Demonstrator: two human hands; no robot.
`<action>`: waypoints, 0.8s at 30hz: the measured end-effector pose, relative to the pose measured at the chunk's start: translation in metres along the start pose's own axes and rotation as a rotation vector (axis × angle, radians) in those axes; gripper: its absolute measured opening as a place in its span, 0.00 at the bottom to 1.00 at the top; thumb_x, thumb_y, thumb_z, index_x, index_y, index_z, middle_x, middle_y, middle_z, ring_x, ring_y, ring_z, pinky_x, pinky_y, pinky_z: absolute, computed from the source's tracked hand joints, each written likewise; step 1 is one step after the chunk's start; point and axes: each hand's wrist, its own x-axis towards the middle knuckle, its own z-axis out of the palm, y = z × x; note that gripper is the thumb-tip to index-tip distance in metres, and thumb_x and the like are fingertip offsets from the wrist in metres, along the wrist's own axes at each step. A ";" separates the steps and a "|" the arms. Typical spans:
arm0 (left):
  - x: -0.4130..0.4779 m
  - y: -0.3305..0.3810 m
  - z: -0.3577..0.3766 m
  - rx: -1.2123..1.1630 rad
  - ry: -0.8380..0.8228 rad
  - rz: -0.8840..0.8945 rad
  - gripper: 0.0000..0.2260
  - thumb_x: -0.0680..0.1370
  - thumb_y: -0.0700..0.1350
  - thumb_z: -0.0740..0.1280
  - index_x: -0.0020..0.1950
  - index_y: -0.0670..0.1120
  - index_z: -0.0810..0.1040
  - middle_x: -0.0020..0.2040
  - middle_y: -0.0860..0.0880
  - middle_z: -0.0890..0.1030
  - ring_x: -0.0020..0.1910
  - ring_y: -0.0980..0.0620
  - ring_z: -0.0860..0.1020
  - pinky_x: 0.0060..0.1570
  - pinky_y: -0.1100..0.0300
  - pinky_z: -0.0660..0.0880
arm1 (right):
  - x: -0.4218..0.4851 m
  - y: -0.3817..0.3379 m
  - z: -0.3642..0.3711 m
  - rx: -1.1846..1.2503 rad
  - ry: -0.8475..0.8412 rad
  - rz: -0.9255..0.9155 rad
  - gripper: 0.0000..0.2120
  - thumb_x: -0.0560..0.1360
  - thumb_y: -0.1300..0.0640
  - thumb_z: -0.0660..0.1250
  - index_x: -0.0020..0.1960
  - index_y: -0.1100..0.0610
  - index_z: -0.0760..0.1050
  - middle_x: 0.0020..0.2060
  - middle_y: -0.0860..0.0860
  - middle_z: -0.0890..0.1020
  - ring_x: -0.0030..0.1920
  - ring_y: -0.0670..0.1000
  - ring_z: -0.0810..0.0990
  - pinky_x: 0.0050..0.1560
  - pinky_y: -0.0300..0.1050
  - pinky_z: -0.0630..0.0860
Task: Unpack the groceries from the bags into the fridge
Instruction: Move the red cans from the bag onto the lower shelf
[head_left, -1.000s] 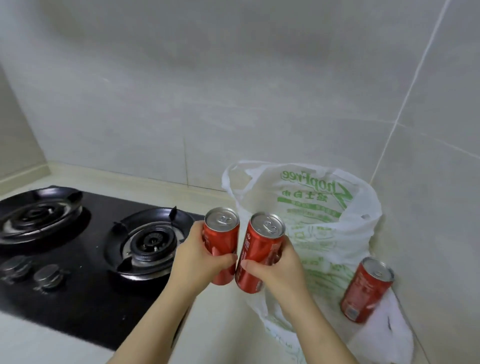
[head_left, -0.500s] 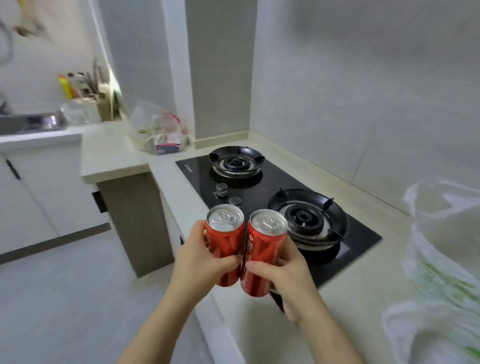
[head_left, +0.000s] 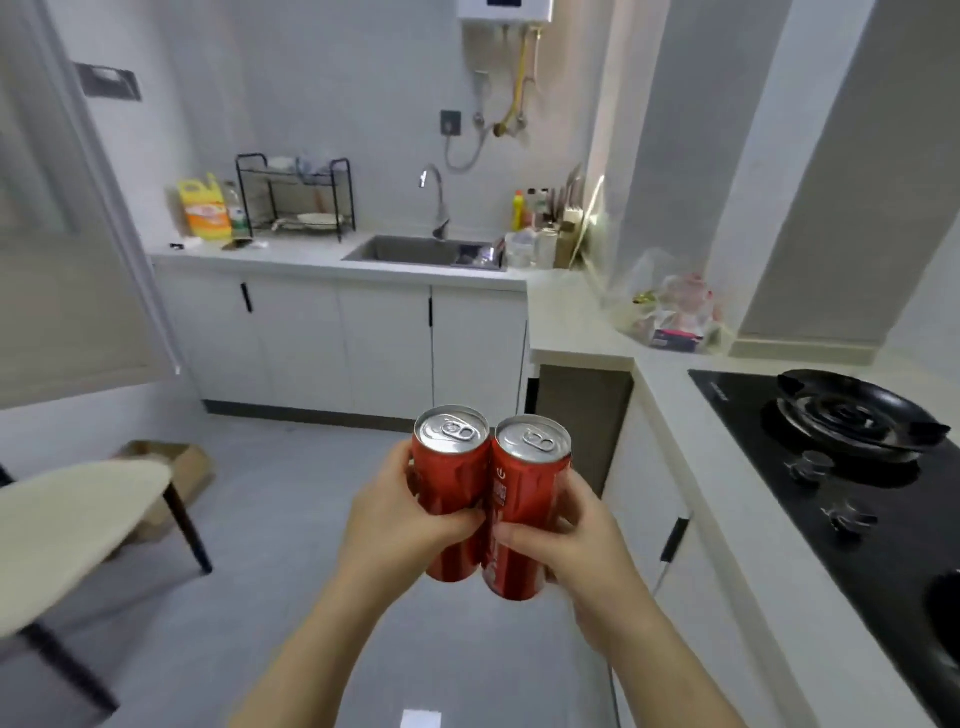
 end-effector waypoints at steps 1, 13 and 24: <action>0.001 -0.006 -0.019 0.013 0.032 -0.008 0.24 0.60 0.41 0.78 0.52 0.55 0.76 0.40 0.60 0.83 0.41 0.67 0.79 0.39 0.69 0.71 | 0.006 0.001 0.019 0.002 -0.028 0.003 0.27 0.56 0.59 0.74 0.53 0.46 0.75 0.44 0.43 0.84 0.46 0.42 0.82 0.44 0.41 0.76; -0.029 -0.073 -0.212 0.060 0.478 -0.131 0.22 0.58 0.44 0.77 0.48 0.57 0.75 0.41 0.60 0.82 0.43 0.70 0.77 0.39 0.71 0.70 | 0.042 0.011 0.237 0.052 -0.444 0.053 0.26 0.55 0.58 0.74 0.52 0.47 0.73 0.44 0.45 0.83 0.44 0.45 0.83 0.41 0.42 0.76; -0.044 -0.113 -0.319 0.073 0.868 -0.283 0.23 0.59 0.44 0.78 0.47 0.59 0.73 0.45 0.57 0.81 0.47 0.61 0.78 0.43 0.65 0.72 | 0.065 0.020 0.382 0.039 -0.794 0.057 0.27 0.56 0.58 0.74 0.54 0.45 0.75 0.44 0.45 0.83 0.46 0.46 0.83 0.48 0.46 0.79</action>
